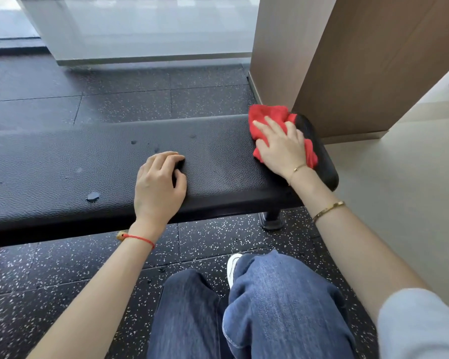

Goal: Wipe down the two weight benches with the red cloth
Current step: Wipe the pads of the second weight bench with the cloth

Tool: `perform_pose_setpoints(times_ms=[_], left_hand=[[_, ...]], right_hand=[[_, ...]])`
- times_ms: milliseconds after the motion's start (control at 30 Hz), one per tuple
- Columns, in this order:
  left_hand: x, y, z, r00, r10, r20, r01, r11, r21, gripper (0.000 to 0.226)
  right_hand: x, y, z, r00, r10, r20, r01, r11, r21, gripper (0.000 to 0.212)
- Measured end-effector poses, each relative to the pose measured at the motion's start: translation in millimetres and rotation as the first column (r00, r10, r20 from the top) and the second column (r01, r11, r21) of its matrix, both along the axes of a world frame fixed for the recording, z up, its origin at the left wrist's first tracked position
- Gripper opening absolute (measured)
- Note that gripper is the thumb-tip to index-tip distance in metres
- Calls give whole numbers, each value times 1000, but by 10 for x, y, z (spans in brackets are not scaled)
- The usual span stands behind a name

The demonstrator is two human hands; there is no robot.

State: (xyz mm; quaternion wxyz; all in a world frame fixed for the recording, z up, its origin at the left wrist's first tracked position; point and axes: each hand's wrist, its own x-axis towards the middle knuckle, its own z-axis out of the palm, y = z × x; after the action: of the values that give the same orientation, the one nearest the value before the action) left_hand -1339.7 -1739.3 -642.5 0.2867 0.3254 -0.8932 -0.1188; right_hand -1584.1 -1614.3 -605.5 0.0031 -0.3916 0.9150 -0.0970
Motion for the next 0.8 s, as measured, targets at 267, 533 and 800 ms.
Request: perform_pose_setpoints(times_ms=[267,533,800], left_hand=[[4,-10,-28,1000,-1,-7,1,1000,-1,28],[-60,56,-17,999,35,12,-35,999,-31,28],[-25,6,-24,1000,17,-8,-17,1000,-22,28]], right_hand=[[345,582,-109,955,284,-87,-291,954,-75,50],[-159,88,-33,1000,-32,-2,31,998,-62,48],[549,340,-96,924,379,-54,-381,923,-50,51]])
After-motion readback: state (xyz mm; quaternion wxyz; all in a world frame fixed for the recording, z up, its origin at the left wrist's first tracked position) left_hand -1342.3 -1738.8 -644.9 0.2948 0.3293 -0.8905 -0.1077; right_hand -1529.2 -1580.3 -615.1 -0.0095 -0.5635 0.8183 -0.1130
